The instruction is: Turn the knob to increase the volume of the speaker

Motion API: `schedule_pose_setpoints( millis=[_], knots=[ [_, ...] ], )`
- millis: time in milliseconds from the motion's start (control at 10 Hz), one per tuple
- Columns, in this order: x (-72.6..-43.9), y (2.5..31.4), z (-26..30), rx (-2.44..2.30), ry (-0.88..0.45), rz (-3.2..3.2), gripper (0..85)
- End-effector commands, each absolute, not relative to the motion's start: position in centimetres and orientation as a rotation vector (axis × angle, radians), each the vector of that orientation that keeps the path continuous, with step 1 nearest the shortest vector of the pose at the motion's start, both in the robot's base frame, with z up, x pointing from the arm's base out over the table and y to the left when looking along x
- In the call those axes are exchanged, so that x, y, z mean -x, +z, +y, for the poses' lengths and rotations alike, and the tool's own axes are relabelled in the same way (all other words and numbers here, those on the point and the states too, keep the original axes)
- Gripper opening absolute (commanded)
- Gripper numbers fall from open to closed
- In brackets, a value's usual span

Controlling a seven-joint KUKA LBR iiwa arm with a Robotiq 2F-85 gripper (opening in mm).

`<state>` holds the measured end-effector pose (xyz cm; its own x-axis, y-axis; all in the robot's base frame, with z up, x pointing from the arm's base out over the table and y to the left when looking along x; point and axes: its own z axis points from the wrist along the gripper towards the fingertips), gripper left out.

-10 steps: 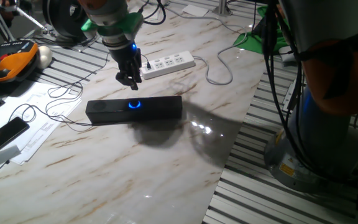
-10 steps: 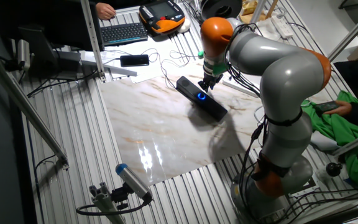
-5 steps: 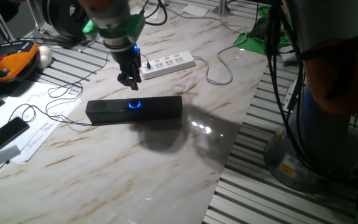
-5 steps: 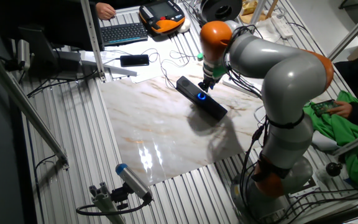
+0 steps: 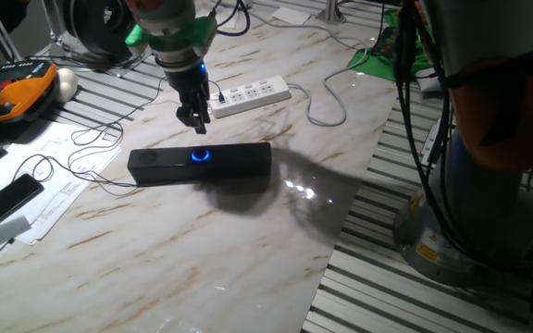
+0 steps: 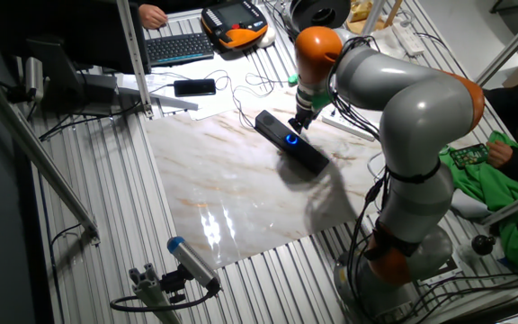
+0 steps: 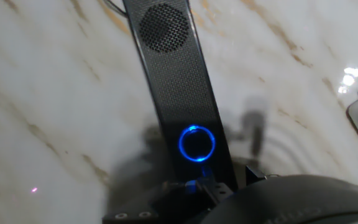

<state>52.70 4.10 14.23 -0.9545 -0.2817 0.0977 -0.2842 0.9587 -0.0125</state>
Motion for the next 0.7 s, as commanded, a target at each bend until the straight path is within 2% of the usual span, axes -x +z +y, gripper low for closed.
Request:
schedule_pose_setpoints(
  millis=[0,100,200,600],
  knots=[
    [-53.2,14.0,4.7,-0.435,0.020,-3.008,34.0],
    [-53.8,13.9,5.2,-0.448,0.023,-3.002,34.0],
    [-54.3,13.5,5.5,-0.478,0.031,-2.998,51.0],
    [-54.9,11.2,6.9,-0.667,0.041,-2.971,51.0]
  ],
)
